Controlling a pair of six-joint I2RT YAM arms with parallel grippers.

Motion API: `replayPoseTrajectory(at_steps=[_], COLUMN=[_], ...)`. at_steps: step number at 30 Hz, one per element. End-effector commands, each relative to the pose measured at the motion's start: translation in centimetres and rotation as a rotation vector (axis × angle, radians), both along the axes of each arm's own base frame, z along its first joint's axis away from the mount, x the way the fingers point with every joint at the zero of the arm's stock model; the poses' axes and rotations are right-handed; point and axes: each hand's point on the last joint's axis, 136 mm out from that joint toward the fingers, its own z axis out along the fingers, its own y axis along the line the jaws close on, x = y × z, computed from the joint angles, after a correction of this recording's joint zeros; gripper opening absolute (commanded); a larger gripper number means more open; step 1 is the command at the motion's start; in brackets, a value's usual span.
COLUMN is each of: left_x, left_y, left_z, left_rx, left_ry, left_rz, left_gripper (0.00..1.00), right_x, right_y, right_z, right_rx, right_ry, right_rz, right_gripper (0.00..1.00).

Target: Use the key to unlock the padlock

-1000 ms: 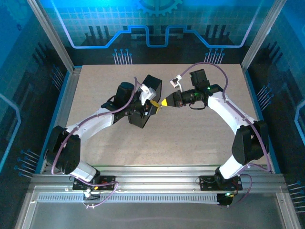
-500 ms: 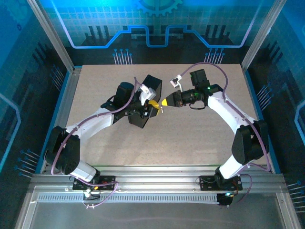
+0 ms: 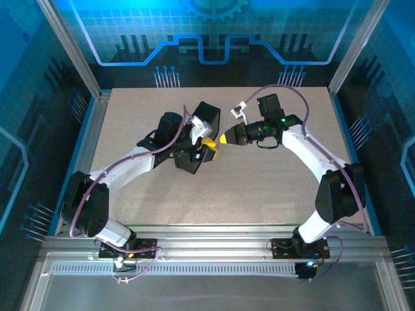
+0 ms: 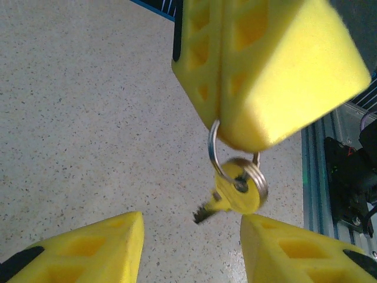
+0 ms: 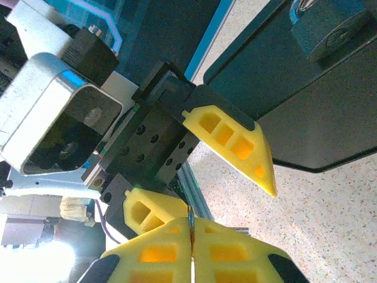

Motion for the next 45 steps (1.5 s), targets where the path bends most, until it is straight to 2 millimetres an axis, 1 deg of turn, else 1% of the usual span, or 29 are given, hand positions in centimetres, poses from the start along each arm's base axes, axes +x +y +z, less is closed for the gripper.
replayPoseTrajectory(at_steps=[1, 2, 6, 8, 12, 16, 23, 25, 27, 30, 34, 38, 39, 41, 43, 45], left_x=[0.5, 0.5, 0.5, 0.4, 0.2, 0.1, 0.1, 0.1, 0.1, 0.0, 0.0, 0.3, 0.6, 0.8, 1.1, 1.1], left_y=[-0.2, -0.2, -0.3, -0.3, -0.1, 0.1, 0.1, 0.1, 0.1, 0.1, 0.2, 0.2, 0.3, 0.4, 0.4, 0.4], left_z=[1.8, 1.8, 1.8, 1.8, 1.6, 1.5, 1.8, 1.9, 1.8, 1.7, 1.4, 1.2, 1.2, 1.1, 1.0, 1.1], left_rx=[-0.040, -0.042, -0.047, -0.046, -0.038, -0.037, -0.044, -0.045, -0.045, -0.046, -0.040, -0.036, -0.034, -0.034, -0.031, -0.036], left_ry=[-0.053, -0.054, -0.051, -0.050, -0.044, -0.042, -0.047, -0.050, -0.050, -0.043, -0.033, -0.020, -0.011, 0.013, 0.019, 0.006], left_rz=[0.002, 0.004, -0.001, -0.004, -0.006, -0.006, -0.003, -0.002, -0.002, -0.003, 0.004, 0.021, 0.038, 0.047, 0.054, 0.060], left_gripper=[0.45, 0.43, 0.28, 0.23, 0.17, 0.09, 0.01, 0.00, 0.00, 0.00, 0.00, 0.00, 0.05, 0.12, 0.29, 0.40], right_x=[-0.4, -0.5, -0.6, -0.6, -0.4, -0.3, 0.1, 0.3, 0.4, 0.7, 1.2, 1.1, 1.1, 1.1, 1.0, 1.0], right_y=[0.8, 0.9, 1.1, 1.1, 1.1, 1.0, 0.5, 0.3, 0.1, -0.3, -1.0, -0.9, -0.9, -0.9, -0.9, -0.9], right_z=[0.4, 0.4, 0.2, 0.2, 0.1, 0.0, -0.3, -0.2, -0.2, -0.3, -0.5, -0.5, -0.6, -0.5, -0.4, -0.2], right_rx=[0.019, 0.020, 0.017, 0.015, 0.011, 0.008, 0.000, 0.000, -0.001, -0.009, -0.013, -0.005, -0.005, -0.004, 0.001, 0.005], right_ry=[0.000, 0.001, 0.004, 0.002, 0.003, 0.005, 0.013, 0.012, 0.013, 0.015, 0.015, 0.018, 0.017, 0.015, 0.013, 0.011], right_rz=[0.033, 0.035, 0.040, 0.039, 0.034, 0.029, 0.004, -0.005, -0.009, -0.029, -0.056, -0.047, -0.048, -0.045, -0.041, -0.038], right_gripper=[0.07, 0.07, 0.07, 0.07, 0.07, 0.07, 0.08, 0.10, 0.13, 0.14, 0.11, 0.08, 0.08, 0.07, 0.07, 0.07])
